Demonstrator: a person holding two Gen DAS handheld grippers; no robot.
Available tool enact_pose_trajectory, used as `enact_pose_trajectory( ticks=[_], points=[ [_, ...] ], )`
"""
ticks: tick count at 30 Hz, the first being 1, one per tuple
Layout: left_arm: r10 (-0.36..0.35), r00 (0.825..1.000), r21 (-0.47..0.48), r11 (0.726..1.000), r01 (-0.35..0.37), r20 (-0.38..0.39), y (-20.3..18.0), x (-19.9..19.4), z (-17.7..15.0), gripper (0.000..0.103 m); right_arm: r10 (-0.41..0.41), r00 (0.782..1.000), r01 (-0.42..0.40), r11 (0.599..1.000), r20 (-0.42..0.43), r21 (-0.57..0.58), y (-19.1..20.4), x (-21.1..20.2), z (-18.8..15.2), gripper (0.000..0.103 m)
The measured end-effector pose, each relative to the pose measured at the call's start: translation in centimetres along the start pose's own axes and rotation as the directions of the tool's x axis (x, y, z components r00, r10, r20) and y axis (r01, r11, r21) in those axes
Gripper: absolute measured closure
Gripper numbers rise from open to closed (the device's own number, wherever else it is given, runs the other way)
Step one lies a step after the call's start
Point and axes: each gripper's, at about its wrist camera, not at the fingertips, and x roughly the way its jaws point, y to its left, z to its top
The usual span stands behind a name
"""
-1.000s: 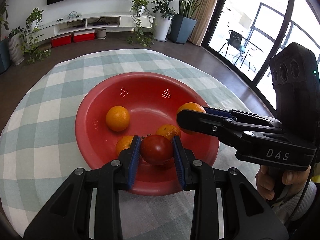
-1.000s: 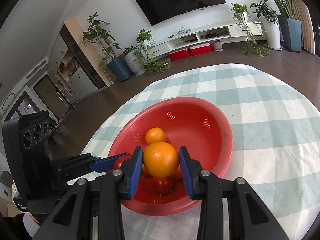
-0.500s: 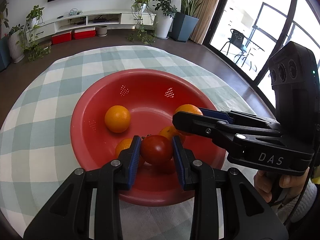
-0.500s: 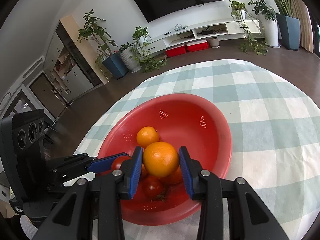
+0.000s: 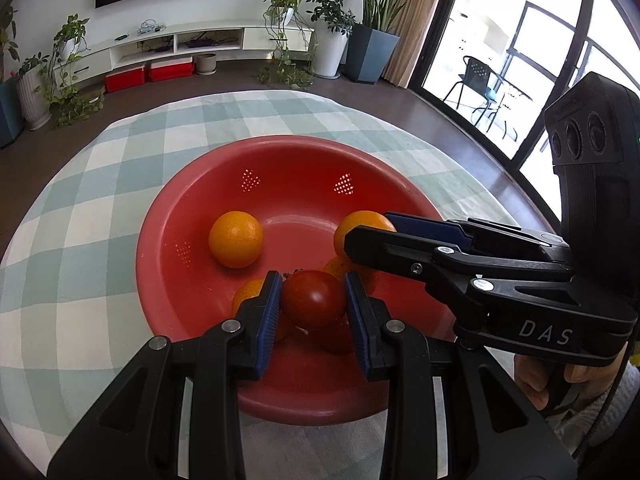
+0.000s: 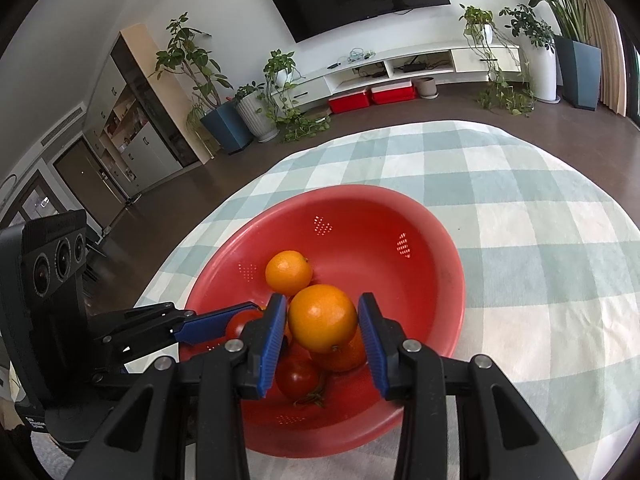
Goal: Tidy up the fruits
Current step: 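Lower the left tool's tomato and right tool's orange into the red bowl, then open both tools to release the fruit and withdraw from the bowl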
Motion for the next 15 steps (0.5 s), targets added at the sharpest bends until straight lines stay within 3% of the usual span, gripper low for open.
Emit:
enact_pose_trajectory(
  ticks=[11, 15],
  points=[
    [0.014, 1.0, 0.012, 1.0, -0.014, 0.008, 0.09, 0.13, 0.01, 0.071, -0.003, 1.0, 0.003, 1.0, 0.002, -0.008, 0.22, -0.16, -0.09, 0.062],
    [0.017, 1.0, 0.004, 1.0, -0.017, 0.015, 0.28, 0.05, 0.04, 0.064, 0.0, 1.0, 0.0, 1.0, 0.002, -0.007, 0.33, -0.22, -0.15, 0.062]
  ],
)
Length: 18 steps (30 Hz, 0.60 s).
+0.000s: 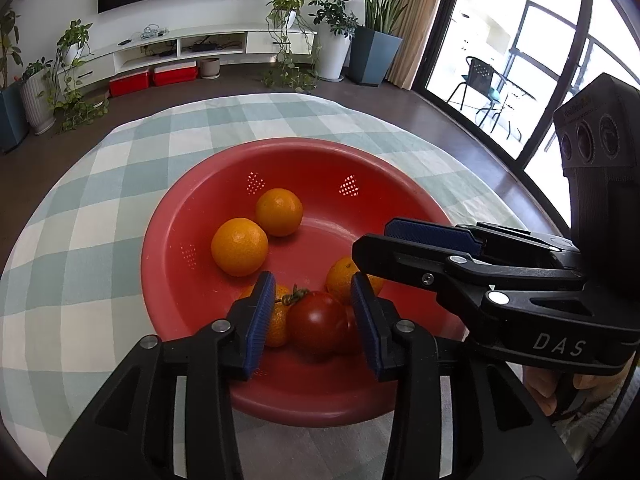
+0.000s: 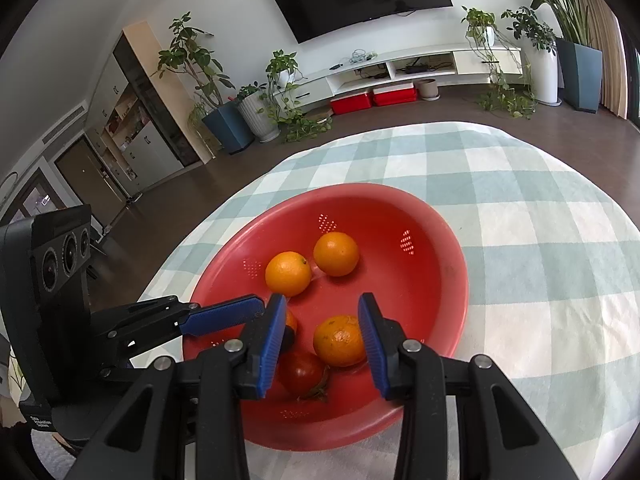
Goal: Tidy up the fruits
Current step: 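Open both tools to release the fruit and withdraw from the bowl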
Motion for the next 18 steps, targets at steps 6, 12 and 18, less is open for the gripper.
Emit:
enact_pose_trajectory(
  ticks=[6, 12, 18],
  points=[
    [0.006, 1.0, -0.007, 1.0, -0.006, 0.012, 0.2, -0.4, 0.0, 0.064, 0.004, 1.0, -0.004, 1.0, 0.007, -0.004, 0.4, -0.3, -0.2, 0.062],
    [0.016, 1.0, -0.001, 1.0, -0.016, 0.026, 0.1, -1.0, -0.2, 0.063, 0.01, 1.0, -0.01, 1.0, 0.023, -0.007, 0.9, -1.3, -0.7, 0.062],
    [0.019, 0.999, -0.007, 1.0, -0.018, 0.048, 0.1, -2.3, -0.4, 0.063, 0.013, 0.999, -0.012, 1.0, 0.037, -0.009, 1.4, -2.6, -1.3, 0.062]
  ],
)
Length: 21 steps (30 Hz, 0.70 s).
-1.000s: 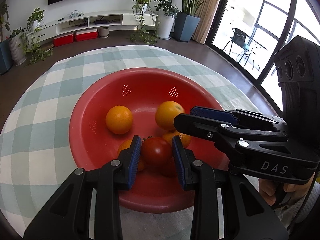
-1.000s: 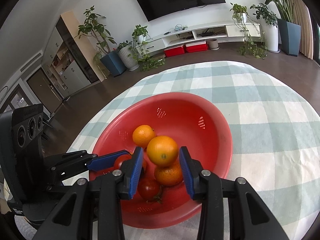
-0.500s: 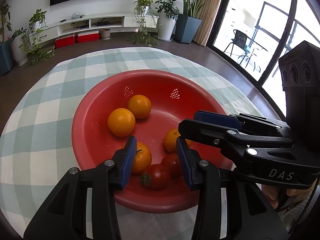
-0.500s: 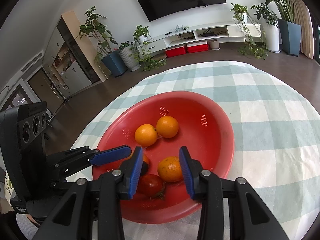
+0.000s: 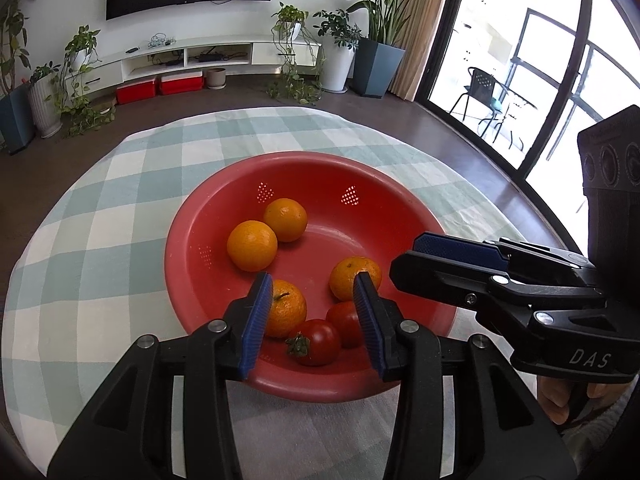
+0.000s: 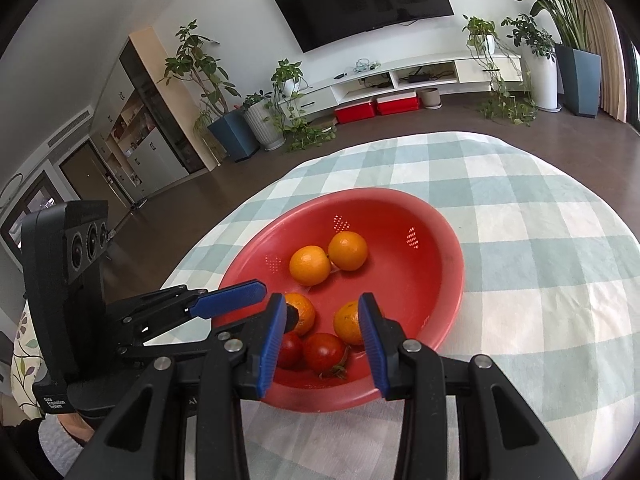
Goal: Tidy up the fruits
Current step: 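Open both tools to release the fruit and withdraw from the bowl, then move both open tools toward the two brown kiwis on the tablecloth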
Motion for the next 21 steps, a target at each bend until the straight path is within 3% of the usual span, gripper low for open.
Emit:
enact_pose_trajectory(
  ticks=[21],
  points=[
    [0.03, 0.997, -0.007, 1.0, -0.03, 0.077, -2.1, -7.2, -4.1, 0.062, -0.017, 0.998, 0.023, 0.994, 0.054, -0.107, 5.0, -5.6, -6.9, 0.059]
  ],
)
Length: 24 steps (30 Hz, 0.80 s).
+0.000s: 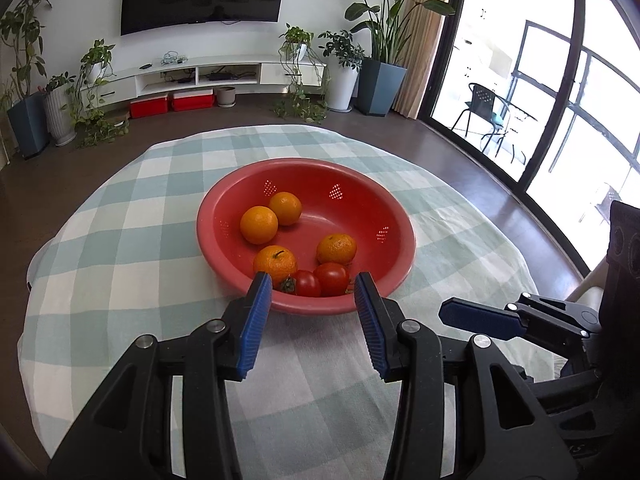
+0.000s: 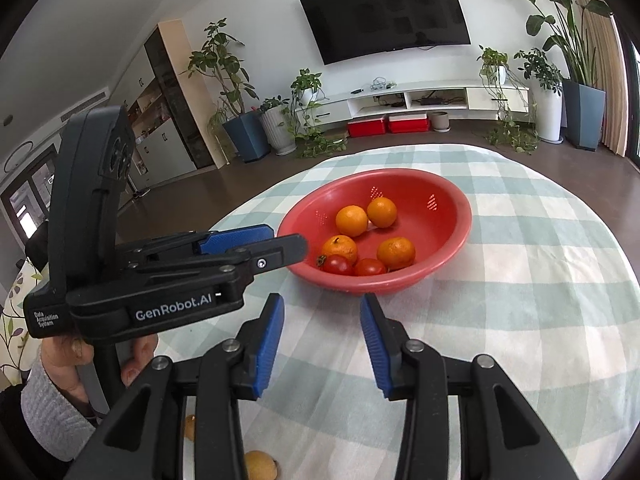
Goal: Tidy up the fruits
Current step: 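Move both open tools toward the two brown kiwis on the tablecloth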
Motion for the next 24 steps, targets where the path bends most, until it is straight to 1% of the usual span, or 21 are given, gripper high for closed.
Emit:
enact_pose_trajectory(
  ticks=[11, 24],
  points=[
    [0.015, 1.0, -0.016, 1.0, -0.015, 0.003, -0.6, -4.6, -4.5, 0.059, 0.005, 1.0, -0.006, 0.999, -0.023, -0.039, 2.6, -1.8, -4.1, 0.059],
    [0.017, 0.998, -0.014, 1.0, -0.018, -0.064, -1.1, -7.0, -10.4, 0.059, -0.005, 0.997, -0.004, 0.993, -0.079, -0.114, 5.1, -2.5, -8.0, 0.059]
  ],
)
